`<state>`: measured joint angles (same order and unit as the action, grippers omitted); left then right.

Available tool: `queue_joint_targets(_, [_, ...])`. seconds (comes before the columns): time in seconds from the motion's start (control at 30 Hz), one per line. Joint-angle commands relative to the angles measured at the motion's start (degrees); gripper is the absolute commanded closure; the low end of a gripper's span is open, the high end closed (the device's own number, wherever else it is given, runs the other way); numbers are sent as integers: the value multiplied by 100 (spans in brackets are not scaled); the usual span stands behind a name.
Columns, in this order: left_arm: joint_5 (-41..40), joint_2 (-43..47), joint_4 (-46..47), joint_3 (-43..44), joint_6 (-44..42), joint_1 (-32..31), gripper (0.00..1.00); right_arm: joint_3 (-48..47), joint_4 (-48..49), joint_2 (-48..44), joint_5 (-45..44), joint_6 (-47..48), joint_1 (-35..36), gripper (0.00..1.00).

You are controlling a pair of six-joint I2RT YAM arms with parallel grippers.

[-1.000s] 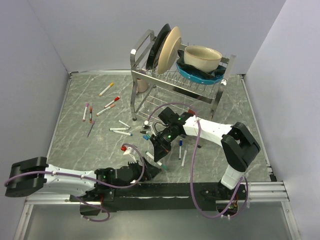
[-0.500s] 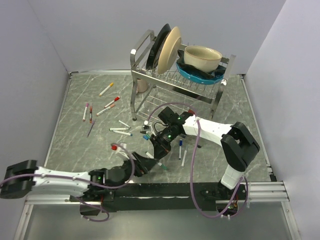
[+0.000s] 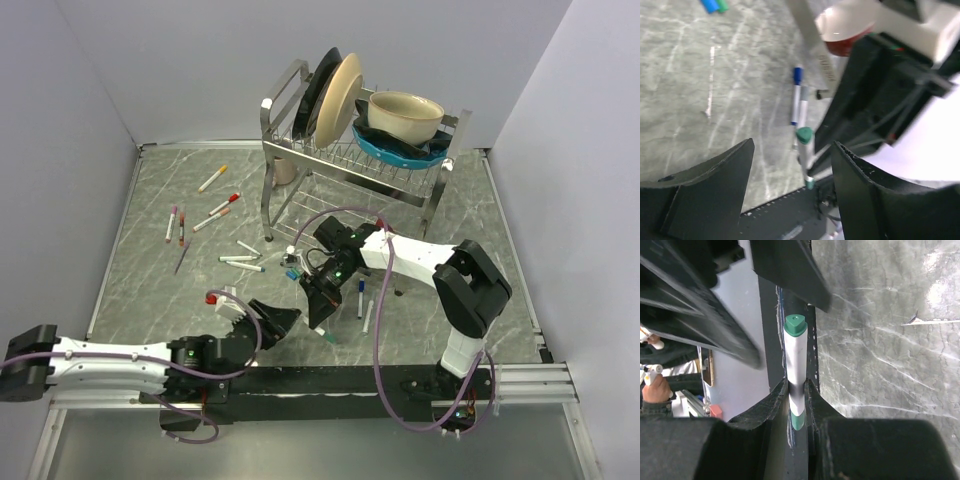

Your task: Open the pen caps

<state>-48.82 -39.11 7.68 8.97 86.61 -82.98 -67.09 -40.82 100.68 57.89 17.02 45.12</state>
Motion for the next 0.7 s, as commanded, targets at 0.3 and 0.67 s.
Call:
queue_joint_targets(0.3, [-506, -1397, -417, 852, 1016, -34, 35, -217, 4, -84, 267, 21, 32, 100])
queue_joint_targets(0.67, [-400, -2118, -558, 1274, 1403, -25, 60, -208, 39, -110, 249, -23, 31, 100])
